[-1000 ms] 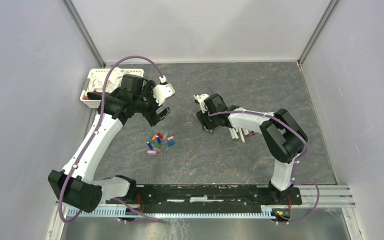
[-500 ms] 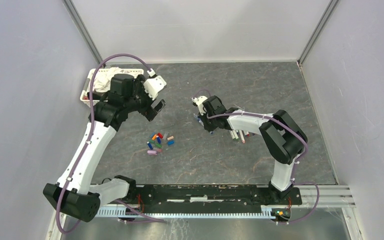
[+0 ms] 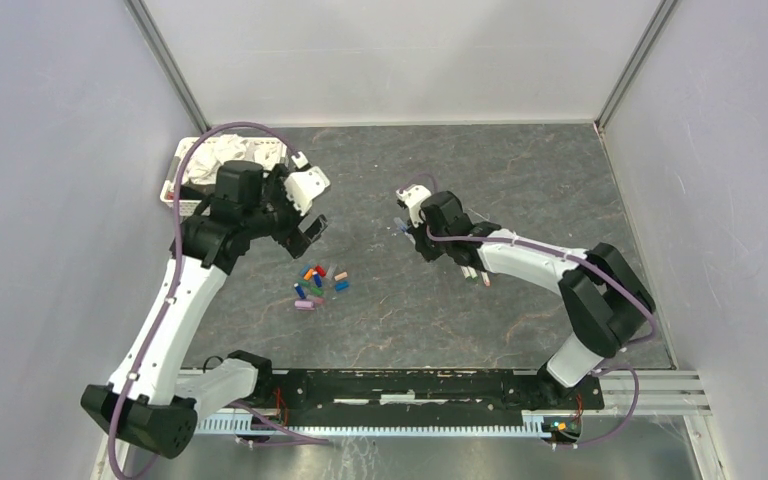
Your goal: Open the pen caps
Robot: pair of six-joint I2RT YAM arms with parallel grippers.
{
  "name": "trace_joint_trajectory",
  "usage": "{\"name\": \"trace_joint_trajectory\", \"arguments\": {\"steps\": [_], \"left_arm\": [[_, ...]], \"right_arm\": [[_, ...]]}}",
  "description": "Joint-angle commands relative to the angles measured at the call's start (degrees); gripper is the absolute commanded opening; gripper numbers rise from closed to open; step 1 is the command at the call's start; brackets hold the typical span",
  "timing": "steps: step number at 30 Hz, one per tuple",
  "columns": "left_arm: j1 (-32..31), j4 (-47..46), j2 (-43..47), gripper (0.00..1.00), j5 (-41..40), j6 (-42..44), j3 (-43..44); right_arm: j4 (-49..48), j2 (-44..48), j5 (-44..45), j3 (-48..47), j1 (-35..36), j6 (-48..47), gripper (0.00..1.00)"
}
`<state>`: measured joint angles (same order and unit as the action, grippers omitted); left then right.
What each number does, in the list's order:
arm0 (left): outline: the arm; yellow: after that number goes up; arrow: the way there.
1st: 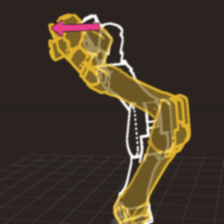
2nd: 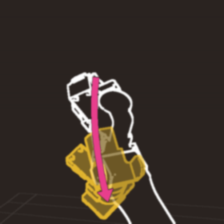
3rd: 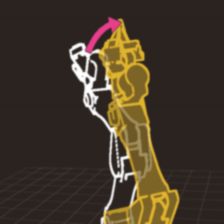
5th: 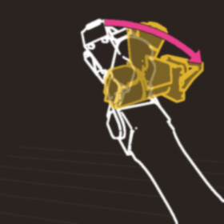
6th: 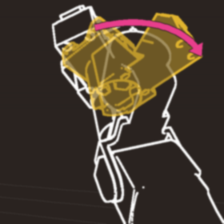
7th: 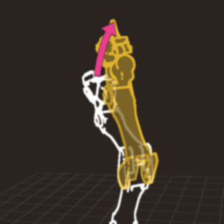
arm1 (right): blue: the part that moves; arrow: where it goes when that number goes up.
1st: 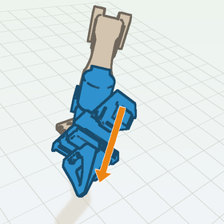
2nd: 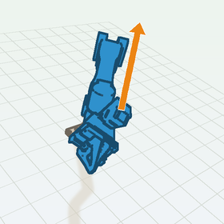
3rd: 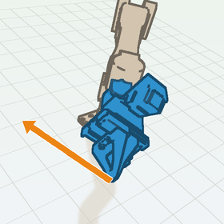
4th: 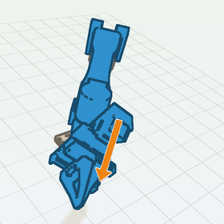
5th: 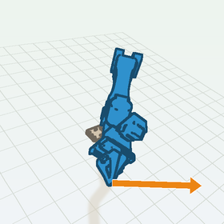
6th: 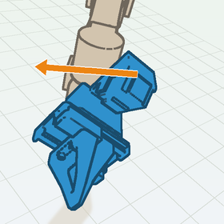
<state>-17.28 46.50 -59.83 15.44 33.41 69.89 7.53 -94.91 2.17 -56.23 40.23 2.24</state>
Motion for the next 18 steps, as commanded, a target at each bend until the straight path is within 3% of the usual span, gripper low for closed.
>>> {"name": "trace_joint_trajectory", "arguments": {"steps": [1,5,18], "left_arm": [[0.67,1.04,0.85,1.00,8.62,1.68,-1.16],[0.73,-3.30,7.66,1.00,13.63,4.26,-6.23],[0.67,9.10,6.55,0.99,18.05,21.75,-4.50]], "right_arm": [[-5.00,5.04,-1.96,-0.34,0.86,0.10,0.00],[-5.55,7.50,-6.23,-0.40,0.92,0.17,0.00],[-0.57,8.96,-15.55,-4.06,3.35,-0.24,0.00]]}}
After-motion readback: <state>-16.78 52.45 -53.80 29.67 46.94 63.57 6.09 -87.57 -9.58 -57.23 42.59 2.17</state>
